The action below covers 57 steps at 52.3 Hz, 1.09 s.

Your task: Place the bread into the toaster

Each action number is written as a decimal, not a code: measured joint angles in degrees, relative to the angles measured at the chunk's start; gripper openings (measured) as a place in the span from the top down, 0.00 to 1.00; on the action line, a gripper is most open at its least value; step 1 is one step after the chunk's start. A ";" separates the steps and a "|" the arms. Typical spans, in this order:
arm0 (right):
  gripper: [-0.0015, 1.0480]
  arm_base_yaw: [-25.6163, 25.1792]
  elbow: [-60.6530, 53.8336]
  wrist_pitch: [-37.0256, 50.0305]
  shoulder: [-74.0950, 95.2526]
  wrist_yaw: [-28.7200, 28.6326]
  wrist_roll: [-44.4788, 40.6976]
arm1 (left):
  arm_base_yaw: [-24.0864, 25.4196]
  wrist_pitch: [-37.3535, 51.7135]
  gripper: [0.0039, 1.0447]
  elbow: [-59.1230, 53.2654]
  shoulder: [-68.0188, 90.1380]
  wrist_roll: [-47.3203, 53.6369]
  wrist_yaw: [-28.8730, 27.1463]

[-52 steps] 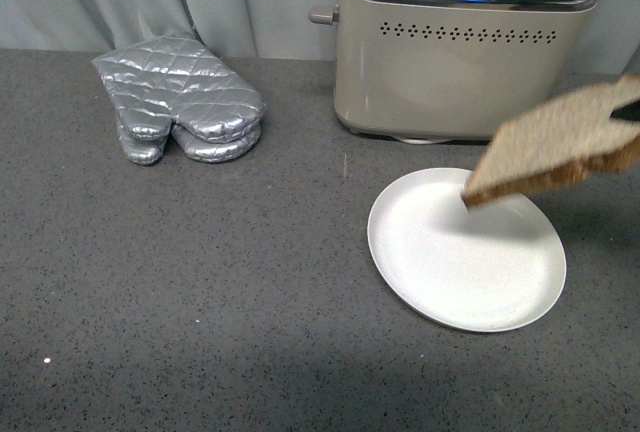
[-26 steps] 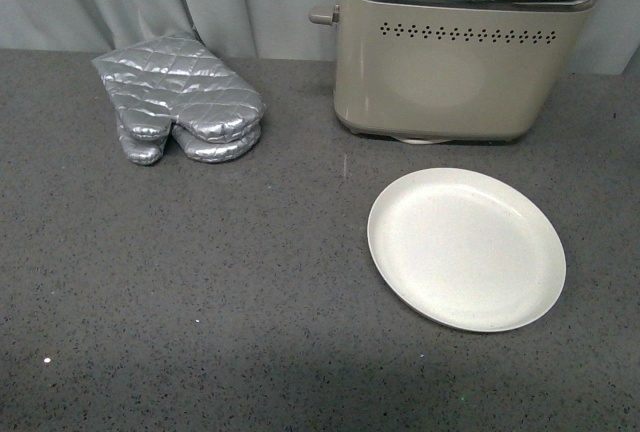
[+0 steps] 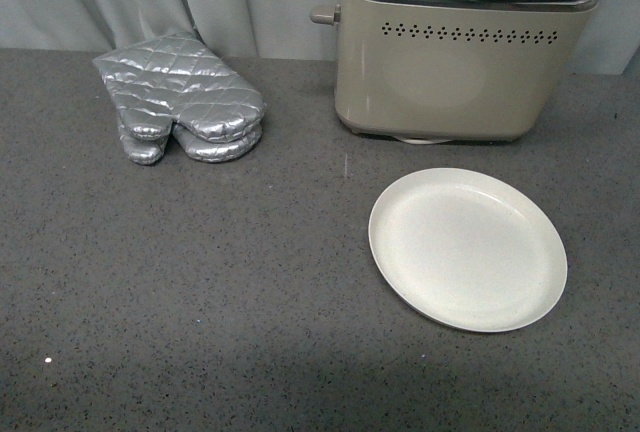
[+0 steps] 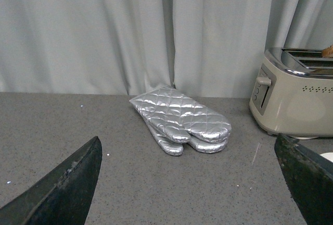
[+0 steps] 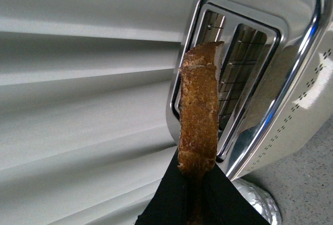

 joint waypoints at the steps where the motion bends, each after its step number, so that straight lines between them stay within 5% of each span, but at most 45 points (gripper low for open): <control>1: 0.99 -0.02 0.28 -0.52 0.44 0.22 0.24 | 0.00 0.00 0.06 0.00 0.00 0.00 0.00; 53: 0.99 -0.87 20.68 -16.24 17.73 0.35 1.31 | 0.00 -0.04 0.06 0.00 0.00 0.00 0.02; 57: 0.93 -1.20 22.84 -17.84 19.17 0.50 -0.48 | 0.00 -0.04 0.06 0.00 0.00 0.00 0.00</control>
